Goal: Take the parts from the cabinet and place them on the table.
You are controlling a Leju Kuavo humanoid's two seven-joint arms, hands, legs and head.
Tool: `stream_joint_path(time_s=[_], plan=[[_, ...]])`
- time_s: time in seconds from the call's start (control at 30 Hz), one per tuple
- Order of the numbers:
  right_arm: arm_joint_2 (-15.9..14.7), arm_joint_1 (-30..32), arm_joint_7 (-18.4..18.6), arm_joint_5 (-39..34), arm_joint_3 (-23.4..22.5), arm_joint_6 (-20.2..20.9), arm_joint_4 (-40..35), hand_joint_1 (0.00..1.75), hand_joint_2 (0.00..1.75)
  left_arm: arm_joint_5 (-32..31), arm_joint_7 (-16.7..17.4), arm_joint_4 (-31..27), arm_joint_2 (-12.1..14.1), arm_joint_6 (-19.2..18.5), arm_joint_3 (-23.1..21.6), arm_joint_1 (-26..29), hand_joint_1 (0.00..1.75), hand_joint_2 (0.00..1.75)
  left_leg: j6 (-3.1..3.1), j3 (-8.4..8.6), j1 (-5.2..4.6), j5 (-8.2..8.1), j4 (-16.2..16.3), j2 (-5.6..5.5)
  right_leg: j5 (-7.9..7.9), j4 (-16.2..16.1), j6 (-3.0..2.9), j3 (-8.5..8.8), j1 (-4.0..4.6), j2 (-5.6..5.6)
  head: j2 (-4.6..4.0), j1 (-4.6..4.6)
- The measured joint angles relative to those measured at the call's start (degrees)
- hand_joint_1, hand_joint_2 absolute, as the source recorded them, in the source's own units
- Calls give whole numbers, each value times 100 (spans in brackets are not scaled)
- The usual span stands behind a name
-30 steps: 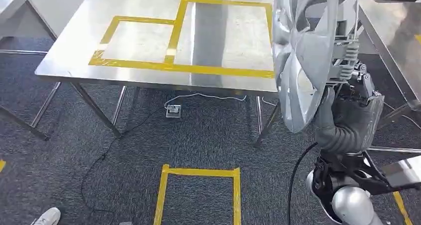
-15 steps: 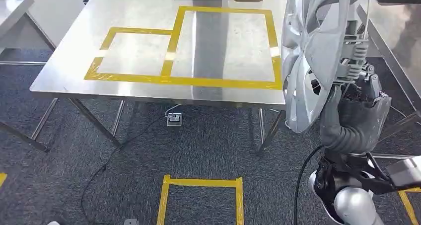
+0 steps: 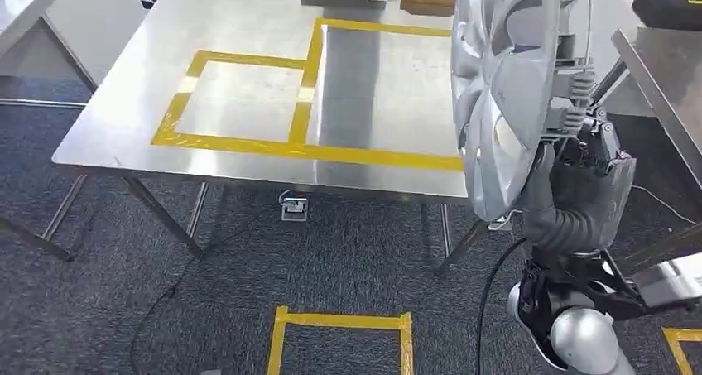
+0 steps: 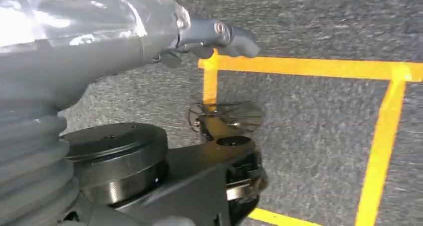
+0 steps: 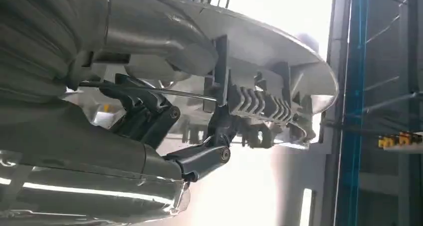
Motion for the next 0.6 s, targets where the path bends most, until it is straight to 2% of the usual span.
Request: stream_joint_path(time_s=[0.03,0.07,0.1,0.13,0.17,0.2,0.23,0.27,0.3,0.33,0.37,0.4,0.43,0.57,0.6], plan=[[0,0,0,-4,-2,0,2,175,175,0,2,0,0,-2,-2,6,0,175,24,42,-18,-44,0,-9,-211,429,5,-301,6,0,0,39],[0,2,-2,-4,0,0,2,175,175,0,2,0,0,-2,-2,13,0,175,39,94,-39,-90,0,-18,-344,675,-12,-513,11,1,0,74],[2,3,-2,-7,0,0,4,175,175,0,2,0,0,0,-2,16,0,175,45,158,-66,-136,0,-33,-344,706,-36,-609,27,1,0,92],[4,3,0,-6,0,0,7,175,175,0,2,0,0,0,-2,15,0,175,59,244,-92,-195,-1,-44,-176,544,-102,-621,57,2,0,125],[7,4,0,-9,0,0,7,175,175,0,2,0,0,0,-2,12,0,175,67,329,-130,-244,-4,-54,103,234,-176,-564,100,8,0,164],[11,6,-2,-9,-2,-2,9,175,175,0,2,0,0,-2,-2,11,0,175,72,419,-161,-300,-13,-53,490,-211,-285,-464,157,12,0,199],[11,-3,-2,-9,-4,0,9,175,175,-2,2,-2,-15,-2,-2,26,0,175,84,435,-145,-347,-40,-47,880,-642,-436,-383,253,5,0,208],[9,4,-11,-9,-4,0,9,175,175,0,2,0,-33,4,2,5,0,175,51,481,-190,-380,-37,-52,728,-656,-500,-394,266,7,0,104],[11,-9,-11,-9,-4,2,9,175,175,-9,0,-4,-31,7,0,-1,0,175,33,468,-150,-389,-52,-29,762,-818,-470,-329,280,3,0,107],[13,-10,-13,-6,-7,2,4,175,175,-7,4,-4,-35,7,0,1,0,175,-1,511,-126,-355,-71,-21,848,-873,-481,-330,310,14,0,144],[13,-13,-13,-9,-2,4,-7,175,175,-9,2,-4,-46,0,0,16,0,175,-55,516,-114,-286,-41,-8,837,-943,-503,-261,320,14,0,172],[15,1,-13,-9,-4,2,-4,175,175,-9,2,-4,-46,0,0,11,0,175,-83,573,-132,-275,-55,-6,856,-1061,-500,-135,282,25,0,190],[17,7,-13,-11,-2,2,-2,175,175,-9,2,0,-33,2,0,8,0,175,-94,553,-124,-331,-26,-11,870,-1127,-493,-49,229,8,0,210],[17,9,-13,-9,-4,2,-2,175,175,-9,0,-2,-33,2,0,7,0,175,-98,569,-136,-349,2,-17,868,-1151,-490,-28,239,2,0,223],[17,-6,-15,-9,0,2,-7,175,175,-11,-2,-4,-44,2,0,-1,0,175,-109,518,-136,-423,134,-58,863,-1190,-498,37,206,3,0,194]])
